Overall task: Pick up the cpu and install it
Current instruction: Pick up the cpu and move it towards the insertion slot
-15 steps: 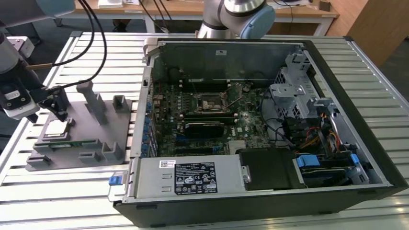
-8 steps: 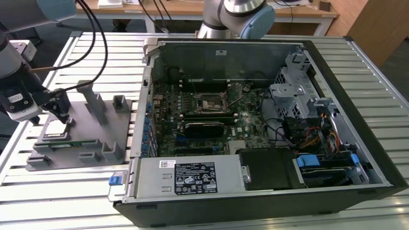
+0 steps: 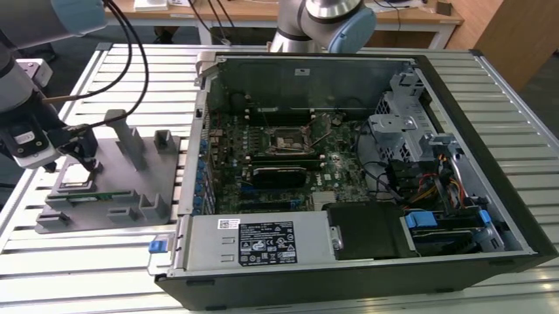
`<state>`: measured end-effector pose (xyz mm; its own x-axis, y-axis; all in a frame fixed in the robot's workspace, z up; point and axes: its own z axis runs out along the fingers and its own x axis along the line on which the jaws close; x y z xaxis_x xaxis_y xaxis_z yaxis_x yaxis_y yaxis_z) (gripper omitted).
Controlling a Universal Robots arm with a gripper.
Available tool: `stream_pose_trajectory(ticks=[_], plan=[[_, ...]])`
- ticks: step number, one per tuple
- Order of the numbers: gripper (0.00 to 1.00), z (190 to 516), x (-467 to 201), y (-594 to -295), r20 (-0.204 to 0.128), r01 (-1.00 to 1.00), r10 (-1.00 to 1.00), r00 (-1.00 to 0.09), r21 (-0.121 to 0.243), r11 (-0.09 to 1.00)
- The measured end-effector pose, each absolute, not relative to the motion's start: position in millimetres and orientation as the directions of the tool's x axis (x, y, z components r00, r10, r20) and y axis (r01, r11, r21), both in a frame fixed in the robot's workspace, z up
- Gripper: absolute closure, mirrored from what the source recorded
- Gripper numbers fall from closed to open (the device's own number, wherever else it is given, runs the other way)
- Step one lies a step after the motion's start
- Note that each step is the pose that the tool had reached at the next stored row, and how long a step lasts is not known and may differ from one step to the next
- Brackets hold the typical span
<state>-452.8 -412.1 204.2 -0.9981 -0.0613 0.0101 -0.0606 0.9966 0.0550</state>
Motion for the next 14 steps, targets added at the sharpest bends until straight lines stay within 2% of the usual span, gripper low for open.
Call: stream_pose_trajectory(ticks=[14], plan=[[0.33,192,-454,-412,0.009,-0.061,-0.061,-0.998,0.053,0.997]])
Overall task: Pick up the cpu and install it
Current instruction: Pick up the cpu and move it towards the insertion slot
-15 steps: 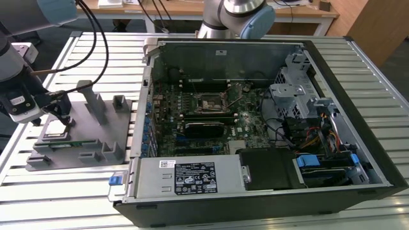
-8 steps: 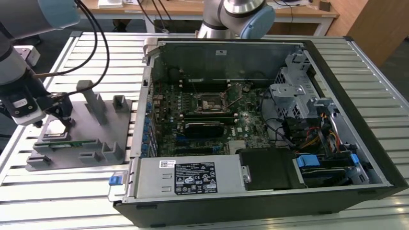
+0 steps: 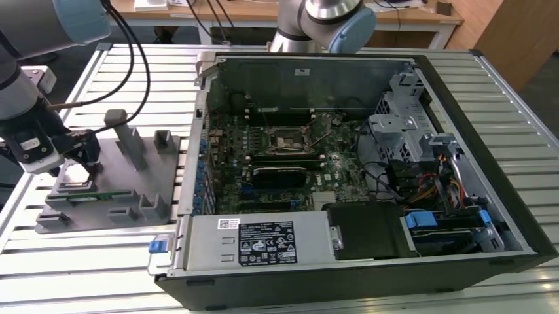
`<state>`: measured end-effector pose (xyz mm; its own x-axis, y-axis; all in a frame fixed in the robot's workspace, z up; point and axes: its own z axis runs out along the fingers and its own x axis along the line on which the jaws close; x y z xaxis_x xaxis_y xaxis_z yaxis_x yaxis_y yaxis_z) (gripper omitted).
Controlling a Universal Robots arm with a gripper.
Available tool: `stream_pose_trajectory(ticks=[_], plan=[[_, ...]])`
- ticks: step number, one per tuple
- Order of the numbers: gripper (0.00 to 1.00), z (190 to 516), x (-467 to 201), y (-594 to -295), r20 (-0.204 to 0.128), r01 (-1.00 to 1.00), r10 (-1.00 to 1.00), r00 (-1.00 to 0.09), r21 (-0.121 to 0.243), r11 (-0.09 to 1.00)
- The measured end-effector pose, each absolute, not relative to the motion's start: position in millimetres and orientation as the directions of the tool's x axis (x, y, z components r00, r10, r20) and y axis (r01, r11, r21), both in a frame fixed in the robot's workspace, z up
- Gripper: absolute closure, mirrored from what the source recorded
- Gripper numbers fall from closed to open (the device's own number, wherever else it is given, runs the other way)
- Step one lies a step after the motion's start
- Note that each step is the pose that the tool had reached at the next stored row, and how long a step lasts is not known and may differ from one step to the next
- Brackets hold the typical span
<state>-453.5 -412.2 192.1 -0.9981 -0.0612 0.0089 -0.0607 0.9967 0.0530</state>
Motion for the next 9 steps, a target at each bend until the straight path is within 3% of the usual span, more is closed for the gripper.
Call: stream_pose_trajectory(ticks=[9], plan=[[0.33,188.9,-454.6,-412.9,0.008,-0.06,-0.061,-0.998,0.053,0.997]])
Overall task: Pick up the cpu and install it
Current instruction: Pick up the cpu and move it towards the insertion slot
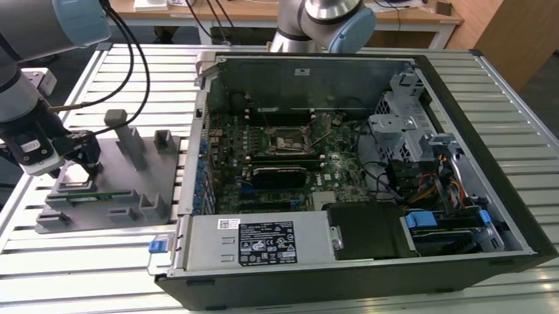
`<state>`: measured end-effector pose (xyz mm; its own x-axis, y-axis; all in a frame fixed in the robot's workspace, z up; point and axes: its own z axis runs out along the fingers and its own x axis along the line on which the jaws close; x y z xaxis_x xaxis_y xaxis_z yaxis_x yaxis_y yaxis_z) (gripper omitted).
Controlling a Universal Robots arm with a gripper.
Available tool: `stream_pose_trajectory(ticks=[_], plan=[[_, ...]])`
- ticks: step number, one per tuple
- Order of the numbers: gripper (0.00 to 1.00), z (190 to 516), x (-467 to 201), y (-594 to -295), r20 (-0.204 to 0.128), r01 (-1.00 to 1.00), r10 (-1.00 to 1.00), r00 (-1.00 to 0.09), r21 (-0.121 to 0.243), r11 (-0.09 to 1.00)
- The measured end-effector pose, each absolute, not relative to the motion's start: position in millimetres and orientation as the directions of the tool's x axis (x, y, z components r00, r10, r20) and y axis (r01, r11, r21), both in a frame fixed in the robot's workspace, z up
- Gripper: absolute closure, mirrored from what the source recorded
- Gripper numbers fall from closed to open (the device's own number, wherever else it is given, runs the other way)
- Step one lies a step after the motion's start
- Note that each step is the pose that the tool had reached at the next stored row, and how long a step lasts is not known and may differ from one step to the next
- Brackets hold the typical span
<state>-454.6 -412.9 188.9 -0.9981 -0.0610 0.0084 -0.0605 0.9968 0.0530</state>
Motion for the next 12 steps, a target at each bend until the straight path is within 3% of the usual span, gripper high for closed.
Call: stream_pose_trajectory(ticks=[12], plan=[[0.33,186.4,-454.6,-412.9,0.009,-0.059,-0.06,-0.998,0.05,0.997]])
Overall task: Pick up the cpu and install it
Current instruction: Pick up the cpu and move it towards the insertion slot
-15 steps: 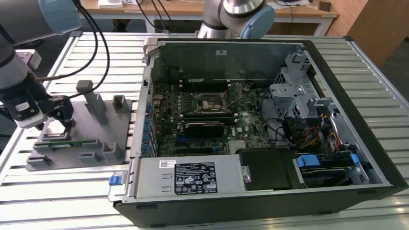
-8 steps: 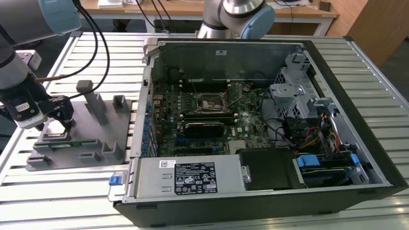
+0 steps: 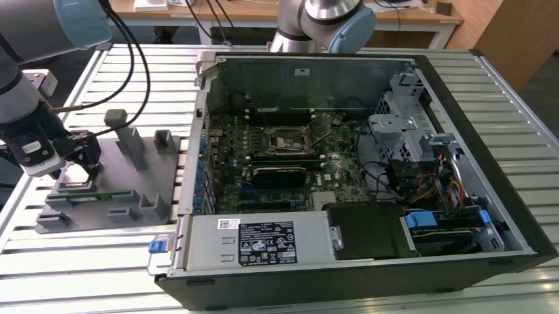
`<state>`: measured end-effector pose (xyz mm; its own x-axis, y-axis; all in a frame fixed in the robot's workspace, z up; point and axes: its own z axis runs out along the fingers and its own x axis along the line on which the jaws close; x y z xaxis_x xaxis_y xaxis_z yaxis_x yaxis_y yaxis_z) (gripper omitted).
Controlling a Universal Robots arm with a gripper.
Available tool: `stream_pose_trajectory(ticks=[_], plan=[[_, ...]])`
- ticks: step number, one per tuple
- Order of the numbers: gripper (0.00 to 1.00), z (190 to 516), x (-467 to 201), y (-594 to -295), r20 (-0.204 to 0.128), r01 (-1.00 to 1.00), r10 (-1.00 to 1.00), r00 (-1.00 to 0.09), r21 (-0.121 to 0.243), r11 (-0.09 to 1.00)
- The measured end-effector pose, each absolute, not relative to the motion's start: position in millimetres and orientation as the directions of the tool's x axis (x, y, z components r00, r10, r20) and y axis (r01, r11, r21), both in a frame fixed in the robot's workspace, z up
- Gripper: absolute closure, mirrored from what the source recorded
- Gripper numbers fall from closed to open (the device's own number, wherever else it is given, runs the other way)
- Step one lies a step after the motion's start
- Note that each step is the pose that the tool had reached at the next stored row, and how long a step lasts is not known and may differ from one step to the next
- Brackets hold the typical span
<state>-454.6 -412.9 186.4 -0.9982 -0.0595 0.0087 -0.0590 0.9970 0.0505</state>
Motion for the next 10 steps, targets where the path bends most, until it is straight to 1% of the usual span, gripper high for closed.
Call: stream_pose_trajectory(ticks=[10], plan=[[0.33,183.9,-454.6,-412.9,0.009,-0.051,-0.051,-0.999,0.051,0.997]])
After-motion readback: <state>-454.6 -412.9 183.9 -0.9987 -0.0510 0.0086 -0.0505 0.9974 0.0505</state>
